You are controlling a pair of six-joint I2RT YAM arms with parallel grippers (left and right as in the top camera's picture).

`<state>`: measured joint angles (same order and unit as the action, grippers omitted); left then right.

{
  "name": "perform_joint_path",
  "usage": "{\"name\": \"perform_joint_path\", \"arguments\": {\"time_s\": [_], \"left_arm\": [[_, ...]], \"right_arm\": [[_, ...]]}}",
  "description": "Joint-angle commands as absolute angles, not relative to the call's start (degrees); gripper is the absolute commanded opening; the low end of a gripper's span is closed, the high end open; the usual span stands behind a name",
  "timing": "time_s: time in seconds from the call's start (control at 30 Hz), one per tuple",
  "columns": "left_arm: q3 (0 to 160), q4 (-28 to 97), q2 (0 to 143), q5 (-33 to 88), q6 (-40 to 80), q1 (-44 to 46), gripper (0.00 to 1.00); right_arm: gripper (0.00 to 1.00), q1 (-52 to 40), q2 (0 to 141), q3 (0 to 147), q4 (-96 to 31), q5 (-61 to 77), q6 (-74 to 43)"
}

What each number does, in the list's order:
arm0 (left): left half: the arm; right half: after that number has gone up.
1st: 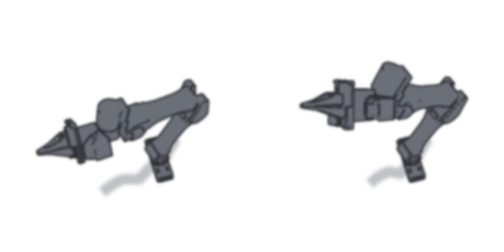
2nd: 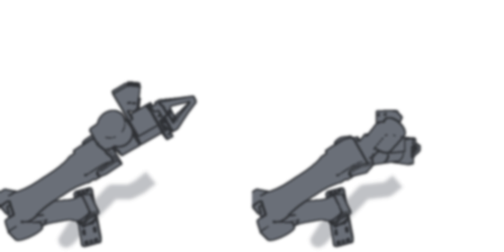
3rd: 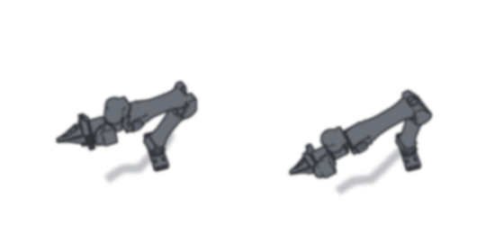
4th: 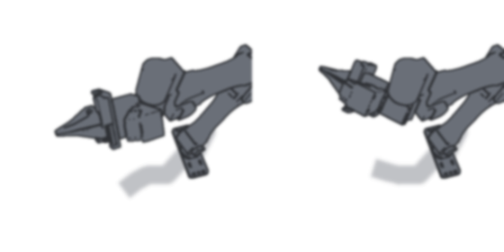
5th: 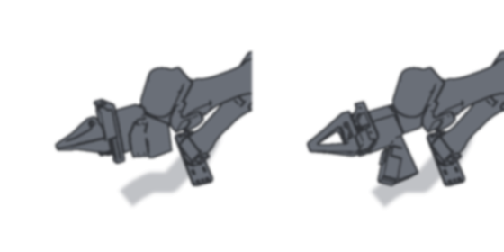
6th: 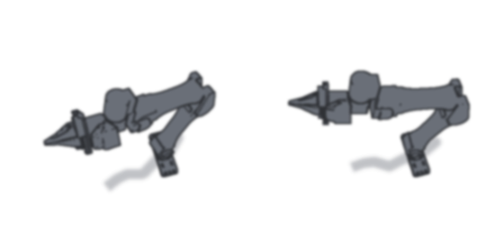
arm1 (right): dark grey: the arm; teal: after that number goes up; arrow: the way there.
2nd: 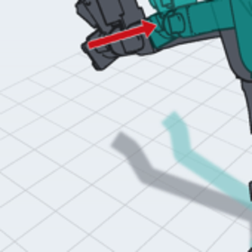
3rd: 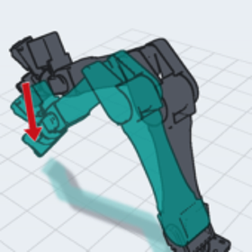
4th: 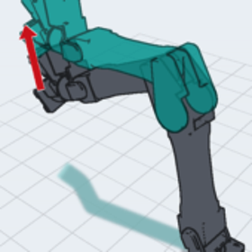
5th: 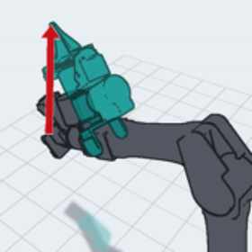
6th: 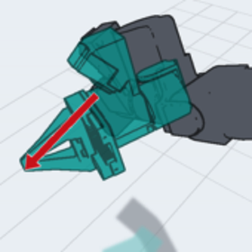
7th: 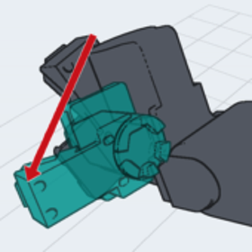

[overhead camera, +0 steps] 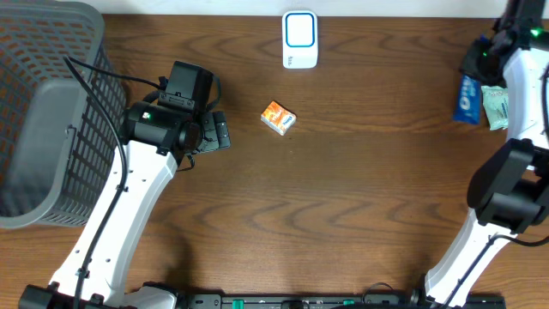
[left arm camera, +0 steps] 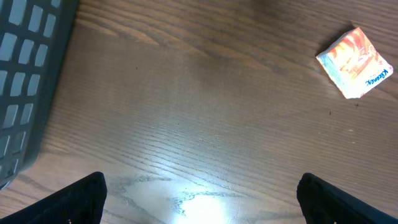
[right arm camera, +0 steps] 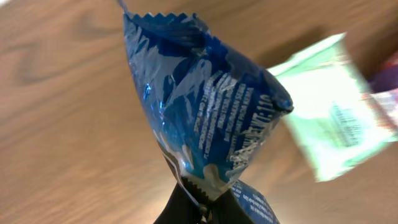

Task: Scan the item barcode
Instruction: 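Carry the Oreo pack to the far right and release it, then reach the right gripper to the orange tissue pack and grasp it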

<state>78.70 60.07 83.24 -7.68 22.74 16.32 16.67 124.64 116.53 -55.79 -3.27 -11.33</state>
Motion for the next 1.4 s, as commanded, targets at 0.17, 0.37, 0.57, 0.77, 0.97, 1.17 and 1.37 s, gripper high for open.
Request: {"name": "perform_joint_path", "arguments": {"time_s": [0.17,0.37,0.57,0.77,0.97,1.17,1.37], "left_arm": [[79.0,60.3,83.2,-8.2,23.0,16.1,0.98],[79.0,60.3,83.2,-8.2,23.0,16.1,0.98],[79.0,60.3,83.2,-8.2,23.0,16.1,0.98],[79.0,60.3,83.2,-8.2,23.0,16.1,0.98],[79.0,60.3,83.2,-8.2,23.0,16.1,0.98],[79.0,60.3,83.2,-8.2,23.0,16.1,0.98],[79.0,60.3,83.2,-8.2,23.0,16.1,0.98]], "right_arm": [[0.36,21.7,122.6,110.0,-52.4,-16.7,-4.2],[0.7,23.4,122.6,108.2,-53.4,-13.6,-7.2],[0.73,20.4,122.6,108.2,-55.2,8.0,-7.2],[0.85,12.7,122.6,108.2,-59.5,26.8,-7.2],[0.94,-1.7,122.6,103.6,-56.9,27.6,-7.2],[0.88,-15.7,122.6,96.1,-43.2,27.0,-8.5],[0.86,-23.5,122.6,93.2,-31.8,17.7,-15.9]]}}
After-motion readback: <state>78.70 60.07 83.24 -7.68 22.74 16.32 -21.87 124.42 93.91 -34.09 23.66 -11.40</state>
